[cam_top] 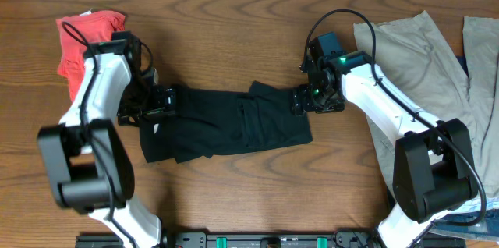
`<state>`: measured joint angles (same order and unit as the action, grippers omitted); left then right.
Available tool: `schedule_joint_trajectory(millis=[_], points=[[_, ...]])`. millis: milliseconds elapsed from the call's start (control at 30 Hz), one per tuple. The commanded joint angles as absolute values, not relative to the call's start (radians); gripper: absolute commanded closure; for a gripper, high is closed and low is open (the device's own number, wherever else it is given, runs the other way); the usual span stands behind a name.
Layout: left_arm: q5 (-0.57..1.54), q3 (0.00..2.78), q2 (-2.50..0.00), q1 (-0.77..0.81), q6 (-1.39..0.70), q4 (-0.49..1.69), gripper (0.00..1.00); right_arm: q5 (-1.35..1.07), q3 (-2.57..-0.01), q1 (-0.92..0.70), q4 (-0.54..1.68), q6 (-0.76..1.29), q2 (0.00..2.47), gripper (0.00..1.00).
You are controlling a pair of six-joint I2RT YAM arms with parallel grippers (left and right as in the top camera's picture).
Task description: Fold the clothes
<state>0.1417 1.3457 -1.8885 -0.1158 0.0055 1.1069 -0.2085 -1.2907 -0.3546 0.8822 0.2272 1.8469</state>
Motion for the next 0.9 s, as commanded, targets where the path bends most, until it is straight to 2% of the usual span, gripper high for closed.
schedule_joint_trajectory(millis=[0, 367, 400, 467, 500, 533, 567, 700, 867], points=[[0.111, 1.337, -1.963, -0.116, 0.025, 1.105, 0.07, -0.206, -1.305, -0.347, 0.886, 0.231, 1.821, 0.23], [0.119, 1.337, -2.171, -0.116, -0.013, 1.108, 0.08, -0.205, -1.305, -0.347, 0.898, 0.231, 1.821, 0.23], [0.127, 1.336, -2.180, -0.116, -0.013, 1.107, 0.13, -0.205, -1.305, -0.347, 0.898, 0.231, 1.821, 0.23], [0.148, 1.332, -2.186, -0.116, -0.012, 1.100, 0.32, -0.205, -1.305, -0.347, 0.898, 0.231, 1.821, 0.23], [0.165, 1.332, -2.185, -0.116, -0.012, 1.094, 0.53, -0.205, -1.305, -0.347, 0.898, 0.231, 1.821, 0.23], [0.177, 1.332, -2.185, -0.116, -0.012, 1.092, 0.67, -0.205, -1.305, -0.347, 0.898, 0.231, 1.821, 0.23], [0.183, 1.332, -2.185, -0.116, -0.012, 1.091, 0.75, -0.205, -1.305, -0.347, 0.898, 0.231, 1.821, 0.23], [0.182, 1.335, -2.181, -0.118, -0.012, 1.091, 0.88, -0.192, -1.305, -0.347, 0.898, 0.231, 1.821, 0.23], [0.173, 1.369, -2.145, -0.126, -0.025, 1.114, 0.92, -0.158, -1.305, -0.347, 0.905, 0.231, 1.821, 0.22]])
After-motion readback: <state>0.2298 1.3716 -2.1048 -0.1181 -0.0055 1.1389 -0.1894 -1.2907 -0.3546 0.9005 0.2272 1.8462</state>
